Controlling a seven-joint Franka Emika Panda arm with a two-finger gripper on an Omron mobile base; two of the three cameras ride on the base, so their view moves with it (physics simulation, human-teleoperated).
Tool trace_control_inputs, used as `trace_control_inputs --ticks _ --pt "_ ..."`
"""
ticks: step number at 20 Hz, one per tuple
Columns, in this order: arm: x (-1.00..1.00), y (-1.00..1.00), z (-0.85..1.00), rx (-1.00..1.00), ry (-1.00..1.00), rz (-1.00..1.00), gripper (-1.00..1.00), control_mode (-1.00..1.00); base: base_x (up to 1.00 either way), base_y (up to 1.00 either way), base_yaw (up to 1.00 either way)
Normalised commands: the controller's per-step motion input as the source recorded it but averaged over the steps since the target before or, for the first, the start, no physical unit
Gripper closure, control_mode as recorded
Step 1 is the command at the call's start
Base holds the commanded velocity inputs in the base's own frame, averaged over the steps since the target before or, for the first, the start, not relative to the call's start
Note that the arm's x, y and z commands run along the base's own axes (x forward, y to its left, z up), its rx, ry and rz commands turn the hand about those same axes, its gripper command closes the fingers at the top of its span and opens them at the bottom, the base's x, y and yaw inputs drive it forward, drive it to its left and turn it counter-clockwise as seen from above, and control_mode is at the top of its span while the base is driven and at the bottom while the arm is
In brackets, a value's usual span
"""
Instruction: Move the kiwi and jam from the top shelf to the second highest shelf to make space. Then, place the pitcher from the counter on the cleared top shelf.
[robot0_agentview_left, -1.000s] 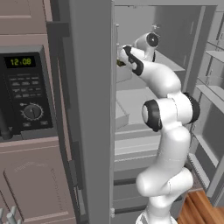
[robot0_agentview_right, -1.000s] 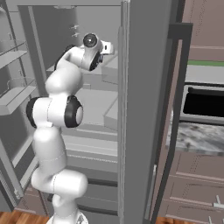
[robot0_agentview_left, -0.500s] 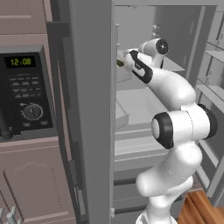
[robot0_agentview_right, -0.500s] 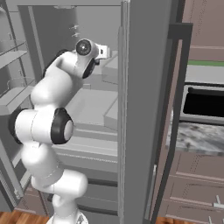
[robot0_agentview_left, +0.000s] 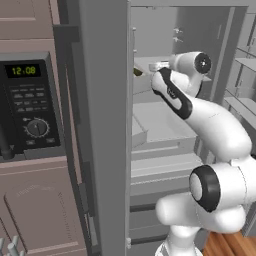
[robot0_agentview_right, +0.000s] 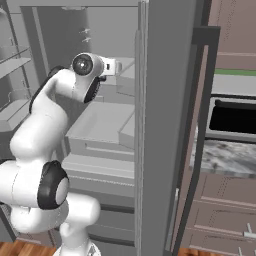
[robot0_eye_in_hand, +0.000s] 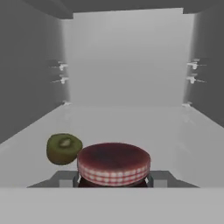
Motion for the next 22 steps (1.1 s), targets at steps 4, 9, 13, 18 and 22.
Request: trace_control_inputs --ticks 4,9,13,18,22 --pt "-1.00 0.00 -0.01 0.00 -0.06 0.00 1.00 -1.00 0.00 0.00 0.00" --pt "-1.00 0.00 0.00 0.00 0.00 0.00 1.00 -1.00 0.00 0.00 0.00" --pt "-1.00 0.02 -0.14 0.00 0.00 0.00 1.00 -1.00 0.00 0.00 0.00" --pt "-0.93 0.10 -0.27 0.00 0.00 0.00 1.00 -1.00 0.00 0.00 0.00" --pt "-0.50 0.21 -0.33 0.00 0.00 0.00 1.00 -1.00 0.00 0.00 0.00"
